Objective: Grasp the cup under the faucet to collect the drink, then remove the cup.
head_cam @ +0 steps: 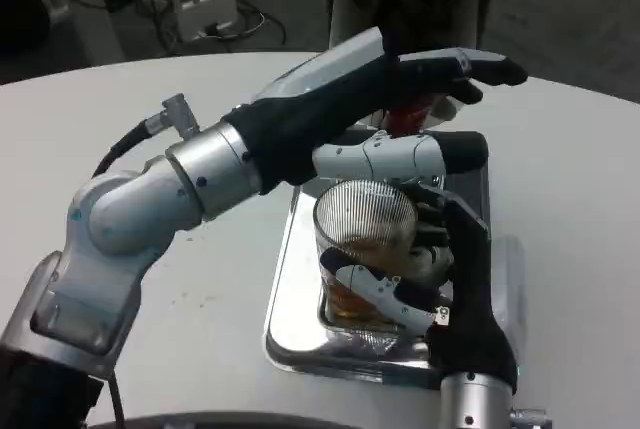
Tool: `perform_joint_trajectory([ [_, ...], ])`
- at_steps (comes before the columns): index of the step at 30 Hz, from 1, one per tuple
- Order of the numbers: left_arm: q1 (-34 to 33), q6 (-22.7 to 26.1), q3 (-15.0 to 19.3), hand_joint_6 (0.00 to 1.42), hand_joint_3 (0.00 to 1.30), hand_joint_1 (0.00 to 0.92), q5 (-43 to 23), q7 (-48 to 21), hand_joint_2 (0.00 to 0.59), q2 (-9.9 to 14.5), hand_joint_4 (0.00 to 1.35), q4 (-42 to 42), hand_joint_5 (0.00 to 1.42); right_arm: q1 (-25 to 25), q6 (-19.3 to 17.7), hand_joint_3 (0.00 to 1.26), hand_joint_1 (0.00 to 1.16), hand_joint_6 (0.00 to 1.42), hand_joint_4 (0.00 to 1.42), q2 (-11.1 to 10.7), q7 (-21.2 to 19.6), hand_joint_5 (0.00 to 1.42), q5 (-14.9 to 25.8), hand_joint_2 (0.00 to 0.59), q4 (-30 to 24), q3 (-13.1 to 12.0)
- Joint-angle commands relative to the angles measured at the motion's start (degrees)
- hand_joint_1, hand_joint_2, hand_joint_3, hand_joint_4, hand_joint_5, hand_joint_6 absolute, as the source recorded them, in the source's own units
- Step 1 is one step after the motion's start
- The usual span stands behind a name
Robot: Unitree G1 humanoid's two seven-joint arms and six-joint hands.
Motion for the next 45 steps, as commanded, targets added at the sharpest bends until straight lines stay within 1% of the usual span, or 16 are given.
perform_joint_trajectory([
  [1, 2.14, 1.82, 1.19, 0.15, 0.22, 0.0, -0.87, -0.61, 0.011, 1.09, 0.13, -1.77, 0.19, 3.32, -1.25, 0.83, 0.91, 1.38, 0.98, 3.26, -1.02, 1.21, -1.34, 0.13, -3.9, 1.17],
  [2, 2.5, 2.34, 1.53, 0.14, 0.22, 0.0, -1.56, -0.72, 0.011, 0.99, 0.13, -2.35, 0.19, 3.63, -1.3, 0.84, 0.91, 1.39, 0.99, 3.12, -0.81, 1.21, -1.41, 0.123, -4.53, 1.37],
  [5, 3.91, 4.33, 2.65, 0.12, 0.1, 0.0, -4.22, -1.06, 0.011, 0.58, 0.01, -4.34, 0.12, 5.01, -1.24, 0.84, 0.91, 1.42, 0.99, 2.73, -0.25, 1.22, -2.1, 0.122, -6.7, 2.1],
  [8, 4.69, 6.71, 3.07, 0.09, 0.0, 0.0, -6.86, -2.07, 0.011, 0.31, 0.0, -5.88, 0.05, 6.99, -1.51, 0.84, 0.91, 1.42, 1.0, 2.72, -0.01, 1.23, -2.14, 0.121, -9.18, 2.86],
  [9, 4.83, 7.66, 3.29, 0.06, 0.0, 0.0, -7.96, -2.49, 0.011, 0.14, 0.0, -6.39, 0.01, 7.59, -1.61, 0.85, 0.92, 1.42, 1.01, 2.62, -0.03, 1.23, -2.32, 0.117, -9.89, 3.22],
  [10, 4.92, 8.34, 3.44, 0.02, 0.0, 0.0, -8.72, -2.74, 0.011, 0.06, 0.0, -6.76, 0.0, 8.13, -1.55, 0.86, 0.92, 1.42, 1.01, 2.55, 0.12, 1.24, -2.38, 0.115, -10.52, 3.56],
  [12, 5.06, 9.51, 4.04, 0.0, 0.0, 0.0, -10.18, -2.99, 0.011, -0.31, 0.0, -7.36, 0.0, 8.91, -1.17, 0.86, 0.92, 1.42, 1.02, 2.22, 0.56, 1.25, -2.76, 0.114, -11.52, 4.14],
  [18, 6.3, 11.4, 5.89, 0.0, 0.0, 0.0, -14.71, -3.04, 0.008, -1.5, 0.0, -9.73, 0.0, 10.14, -0.07, 0.87, 0.92, 1.42, 1.02, 1.96, 1.38, 1.25, -3.04, 0.109, -12.63, 4.42],
  [20, 6.7, 12.18, 6.31, 0.0, 0.0, 0.0, -15.78, -3.15, 0.007, -1.55, 0.0, -10.49, 0.0, 10.68, -0.15, 0.87, 0.91, 1.42, 1.02, 1.92, 1.23, 1.25, -3.11, 0.104, -12.91, 4.45],
  [24, 8.32, 15.3, 7.49, 0.0, 0.0, 0.0, -18.28, -2.84, 0.007, -1.22, 0.0, -13.83, 0.0, 11.49, -0.18, 0.87, 0.91, 1.42, 1.02, 1.98, 1.12, 1.25, -3.43, 0.103, -13.49, 4.6],
  [30, 12.05, 19.94, 10.42, 0.0, 0.0, 0.0, -22.22, -2.36, 0.007, -0.57, 0.0, -20.02, 0.0, 12.23, -0.2, 0.87, 0.91, 1.42, 1.02, 2.14, 1.1, 1.23, -3.68, 0.103, -14.13, 4.6],
  [33, 14.22, 20.35, 11.74, 0.0, 0.0, 0.0, -23.0, -1.59, 0.007, -0.56, 0.0, -23.71, 0.0, 12.51, -0.18, 0.87, 0.91, 1.42, 1.02, 2.1, 1.23, 1.23, -3.76, 0.103, -14.64, 4.67],
  [37, 16.32, 19.95, 13.35, 0.0, 0.0, 0.0, -22.34, -0.47, 0.009, 0.36, 0.0, -27.74, 0.0, 13.01, -0.3, 0.87, 0.91, 1.42, 1.02, 2.02, 1.24, 1.23, -3.89, 0.1, -15.41, 4.81],
  [45, 21.01, 19.53, 16.41, 0.0, 0.0, 0.0, -21.94, 1.03, 0.014, 2.19, 0.0, -31.82, 0.0, 14.2, -0.52, 0.87, 0.92, 1.42, 1.02, 2.25, 1.51, 1.23, -3.88, 0.096, -16.73, 5.45],
])
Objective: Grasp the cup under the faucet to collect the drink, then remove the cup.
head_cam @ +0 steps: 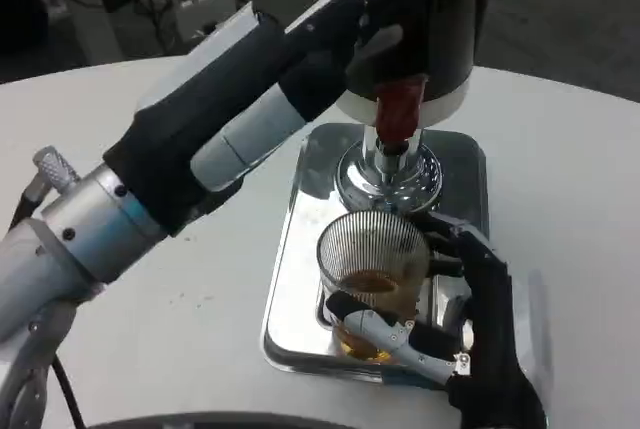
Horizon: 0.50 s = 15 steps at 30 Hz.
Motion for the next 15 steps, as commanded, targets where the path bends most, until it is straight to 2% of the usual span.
perform_joint_trajectory([
  [1, 3.41, -0.47, 2.25, 0.0, 0.0, 0.0, 0.09, 1.08, 0.015, 1.62, 0.0, -1.98, 0.0, 1.72, -1.18, 0.87, 0.92, 1.42, 1.02, 4.59, -0.25, 1.23, -0.24, 0.096, -3.38, 1.82],
  [7, 9.31, -2.28, 5.45, 0.0, 0.0, 0.0, 0.19, 1.12, 0.016, 2.77, 0.0, -2.65, 0.0, 3.3, -0.67, 0.87, 0.92, 1.42, 1.02, 4.27, 0.38, 1.23, -0.3, 0.101, -6.63, 2.54],
  [10, 12.84, -6.39, 5.94, 0.0, 0.0, 0.0, 3.74, 1.09, 0.016, 3.88, 0.0, -2.17, 0.0, 3.94, -0.49, 0.87, 0.92, 1.42, 1.02, 4.08, 0.9, 1.23, -0.32, 0.098, -7.65, 2.61],
  [15, 17.97, -13.76, 6.91, 0.0, 0.0, 0.0, 8.74, 2.67, 0.017, 3.93, 0.0, -0.28, 0.0, 6.49, -0.77, 0.87, 0.92, 1.42, 1.02, 3.59, 1.77, 1.23, -0.33, 0.095, -9.87, 2.89],
])
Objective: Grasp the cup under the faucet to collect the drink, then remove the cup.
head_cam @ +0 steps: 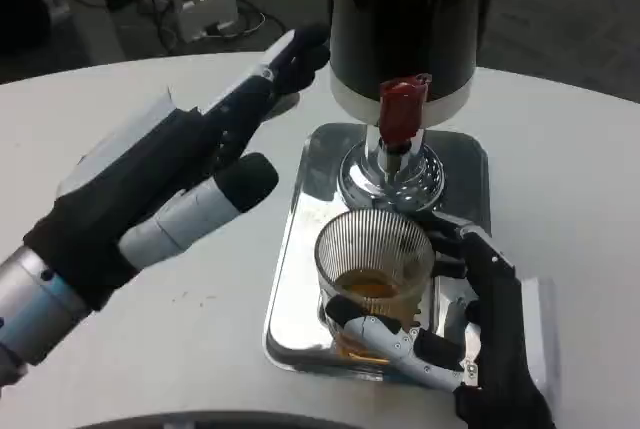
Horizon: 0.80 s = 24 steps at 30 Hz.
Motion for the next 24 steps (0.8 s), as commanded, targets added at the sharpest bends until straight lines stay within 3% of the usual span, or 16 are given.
perform_joint_trajectory([
  [1, 4.08, -7.45, 1.57, 0.0, 0.0, 0.0, 5.23, 2.05, 0.017, 0.75, 0.0, 2.26, 0.0, 2.56, -0.99, 0.87, 0.92, 1.42, 1.02, 3.81, 0.32, 1.23, -0.23, 0.095, -3.71, 1.54],
  [6, 6.96, -13.39, 2.58, 0.0, 0.0, 0.0, 12.49, 5.32, 0.032, 1.88, 0.0, 4.77, 0.01, 4.64, -1.48, 0.87, 0.92, 1.42, 1.02, 2.58, 0.85, 1.23, -2.0, 0.094, -5.29, 2.44],
  [12, 9.14, -17.59, 2.39, 0.01, 0.0, 0.0, 18.16, 7.95, 0.045, 3.28, 0.0, 7.23, 0.03, 7.49, -1.79, 0.87, 0.92, 1.42, 1.02, 2.72, 1.67, 1.23, -1.69, 0.093, -8.06, 2.99],
  [24, 15.01, -19.46, 2.91, 0.01, 0.0, 0.0, 28.67, 13.94, 0.081, 4.31, 0.0, 6.21, 0.02, 12.13, -1.93, 0.87, 0.92, 1.42, 1.02, 2.24, 4.35, 1.23, -3.01, 0.088, -13.11, 5.67],
])
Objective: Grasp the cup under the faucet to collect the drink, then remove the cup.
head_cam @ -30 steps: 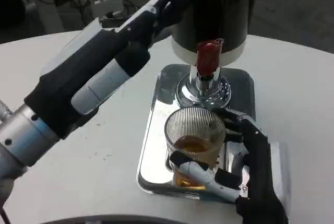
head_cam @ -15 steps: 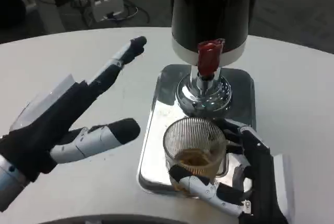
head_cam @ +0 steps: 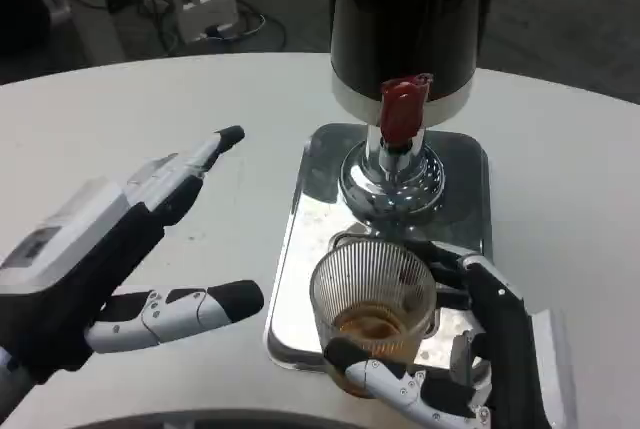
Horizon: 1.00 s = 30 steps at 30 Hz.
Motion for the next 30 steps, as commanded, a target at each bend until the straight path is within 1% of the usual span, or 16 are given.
perform_joint_trajectory([
  [1, 3.03, -2.48, -0.21, 0.01, 0.0, 0.0, 2.59, 2.09, 0.081, 0.9, 0.0, -0.51, 0.02, 1.99, -1.9, 0.87, 0.92, 1.42, 1.02, 3.27, 0.56, 1.23, -0.31, 0.088, -3.83, 3.21],
  [4, 4.75, -3.89, -0.35, 0.0, 0.0, 0.0, 5.58, 3.57, 0.082, 0.89, 0.0, -0.77, 0.02, 2.68, -1.6, 0.87, 0.92, 1.42, 1.02, 3.18, 1.47, 1.23, 0.09, 0.087, -4.82, 3.44],
  [7, 6.38, -5.11, -0.69, 0.0, 0.0, 0.0, 8.68, 5.27, 0.084, 0.69, 0.0, -0.84, 0.01, 3.63, -1.19, 0.87, 0.92, 1.42, 1.02, 2.51, 2.48, 1.23, -0.5, 0.086, -6.13, 3.36],
  [10, 7.71, -5.68, -0.93, 0.0, 0.0, 0.0, 11.12, 6.48, 0.077, 0.53, 0.0, -1.31, 0.0, 5.05, -1.3, 0.87, 0.92, 1.42, 1.02, 1.2, 4.2, 1.23, 0.23, 0.086, -7.94, 2.52],
  [13, 9.09, -5.58, -1.12, 0.0, 0.0, 0.0, 13.36, 7.15, 0.072, 0.7, 0.0, -2.32, 0.0, 5.88, -1.04, 0.87, 0.92, 1.42, 1.02, 0.67, 5.5, 1.23, 0.64, 0.084, -9.41, 1.77],
  [16, 10.81, -5.94, -1.15, 0.0, 0.0, 0.0, 15.27, 8.09, 0.063, 0.67, 0.0, -3.65, 0.0, 6.06, -0.13, 0.87, 0.92, 1.42, 1.02, 0.48, 7.19, 1.23, 0.75, 0.081, -10.91, 1.2],
  [21, 12.75, -6.19, -1.48, 0.0, 0.0, 0.0, 17.55, 9.01, 0.058, 0.72, 0.0, -5.45, 0.0, 6.69, 0.74, 0.87, 0.92, 1.42, 1.01, 0.75, 8.66, 1.23, 0.66, 0.078, -13.01, 0.33],
  [25, 13.86, -5.72, -2.14, 0.0, 0.0, 0.0, 19.27, 8.51, 0.053, 1.0, 0.0, -6.87, 0.0, 7.47, 1.45, 0.87, 0.92, 1.42, 1.01, 0.33, 9.9, 1.23, 0.55, 0.077, -14.59, -0.54],
  [30, 15.36, -5.68, -3.09, 0.0, 0.0, 0.0, 20.85, 8.4, 0.052, 0.78, 0.0, -8.71, 0.0, 7.56, 2.68, 0.87, 0.92, 1.42, 1.01, -0.04, 12.44, 1.23, 1.6, 0.072, -15.85, -2.34],
])
